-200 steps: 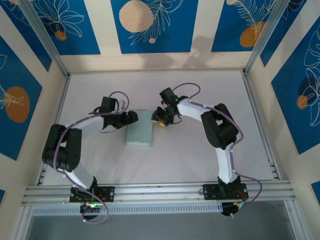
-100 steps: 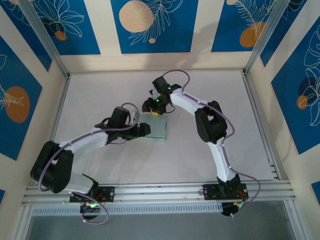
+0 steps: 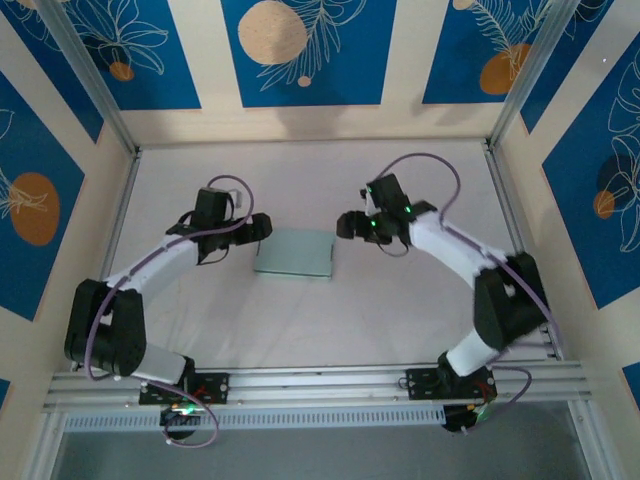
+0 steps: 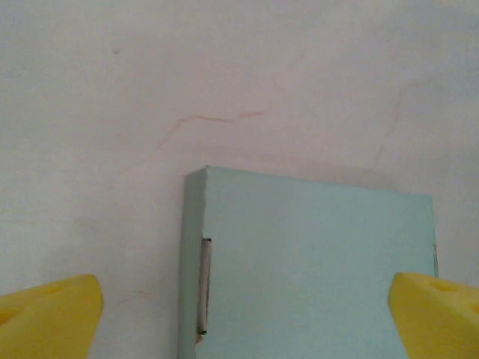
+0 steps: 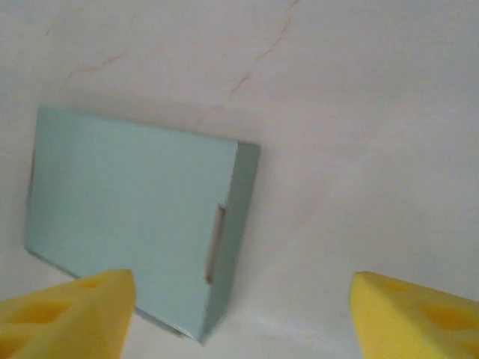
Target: Fold the paper box
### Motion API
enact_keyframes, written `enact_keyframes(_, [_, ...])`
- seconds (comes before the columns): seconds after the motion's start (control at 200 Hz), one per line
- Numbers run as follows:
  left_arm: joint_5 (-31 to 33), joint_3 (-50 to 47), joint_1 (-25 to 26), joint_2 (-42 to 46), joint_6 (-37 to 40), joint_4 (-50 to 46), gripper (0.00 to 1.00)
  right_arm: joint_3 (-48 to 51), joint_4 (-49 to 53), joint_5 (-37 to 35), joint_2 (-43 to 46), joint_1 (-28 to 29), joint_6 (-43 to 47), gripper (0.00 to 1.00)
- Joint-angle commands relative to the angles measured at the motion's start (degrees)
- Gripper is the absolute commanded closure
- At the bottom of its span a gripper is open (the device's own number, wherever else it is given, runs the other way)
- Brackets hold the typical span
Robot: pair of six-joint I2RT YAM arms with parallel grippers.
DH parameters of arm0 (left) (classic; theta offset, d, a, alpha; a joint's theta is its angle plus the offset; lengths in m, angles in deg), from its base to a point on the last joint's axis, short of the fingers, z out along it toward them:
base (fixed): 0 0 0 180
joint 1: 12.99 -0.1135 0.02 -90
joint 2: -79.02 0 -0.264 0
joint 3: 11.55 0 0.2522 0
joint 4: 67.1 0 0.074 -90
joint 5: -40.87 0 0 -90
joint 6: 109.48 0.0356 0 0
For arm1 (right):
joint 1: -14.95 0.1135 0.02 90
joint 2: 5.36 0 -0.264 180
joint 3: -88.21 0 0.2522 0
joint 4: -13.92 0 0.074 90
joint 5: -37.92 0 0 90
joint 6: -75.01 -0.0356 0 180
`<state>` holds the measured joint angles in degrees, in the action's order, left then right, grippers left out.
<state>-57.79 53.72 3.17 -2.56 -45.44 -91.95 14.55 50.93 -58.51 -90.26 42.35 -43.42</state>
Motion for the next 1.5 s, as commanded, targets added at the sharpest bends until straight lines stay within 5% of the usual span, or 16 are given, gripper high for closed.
enact_keyframes(0.0, [1.2, -3.1, -1.3, 9.8, 9.0, 9.1, 0.00, 7.5, -10.8, -15.9, 15.0, 1.8, 7.3, 0.01])
enact_keyframes(0.14, [21.4, -7.5, -1.4, 19.4, 11.2, 12.7, 0.00, 8.9, -4.9, -28.6, 23.0, -2.7, 4.6, 0.01])
enact_keyframes(0.21, [25.8, -12.6, -1.5, 21.2, 18.8, 20.9, 0.00, 9.5, -4.7, -22.5, 24.5, -6.2, 12.0, 0.01])
enact_keyframes(0.34, [23.0, -26.6, -2.5, 18.8, 30.4, 43.2, 0.00, 20.5, -21.3, -18.8, 30.8, -9.4, 19.8, 0.01])
enact_keyframes(0.46, [18.2, -31.3, -7.4, 13.8, 26.7, 45.1, 0.00, 35.4, -47.8, -20.5, 32.4, -12.2, 27.2, 0.00])
enact_keyframes(0.565, [18.6, -34.3, -8.9, 8.3, 24.3, 53.7, 0.00, 36.2, -47.3, -18.9, 24.1, -19.5, 23.5, 0.01])
enact_keyframes(0.675, [18.5, -30.1, -9.9, 4.3, 25.6, 50.9, 0.00, 43.5, -66.7, -11.5, 15.4, -25.5, 20.6, 0.01])
enact_keyframes(0.745, [12.5, -27.6, -12.2, 0.9, 27.5, 51.3, 0.00, 46.0, -77.8, -6.2, 8.6, -28.9, 17.6, 0.01])
enact_keyframes(0.875, [6.7, -36.0, -16.9, -9.8, 24.0, 79.2, 0.00, 47.5, -92.7, -0.5, -3.7, -30.9, 16.9, 0.03])
enact_keyframes(0.94, [5.4, -33.1, -16.7, -7.1, 25.0, 68.9, 0.00, 43.8, -82.2, 1.6, -0.8, -30.7, 18.3, 0.01])
enact_keyframes(1.07, [5.8, -29.8, -14.9, -8.3, 27.5, 64.7, 0.00, 34.9, -66.4, 5.3, -2.0, -28.3, 23.1, 0.01])
enact_keyframes(1.396, [7.9, -29.6, -13.6, -8.0, 28.5, 63.6, 0.00, 36.7, -70.6, 0.3, -2.1, -26.0, 24.1, 0.01])
enact_keyframes(1.496, [7.7, -29.7, -13.7, -7.8, 28.5, 63.9, 0.00, 35.9, -68.9, 4.5, -2.2, -28.1, 23.0, 0.01])
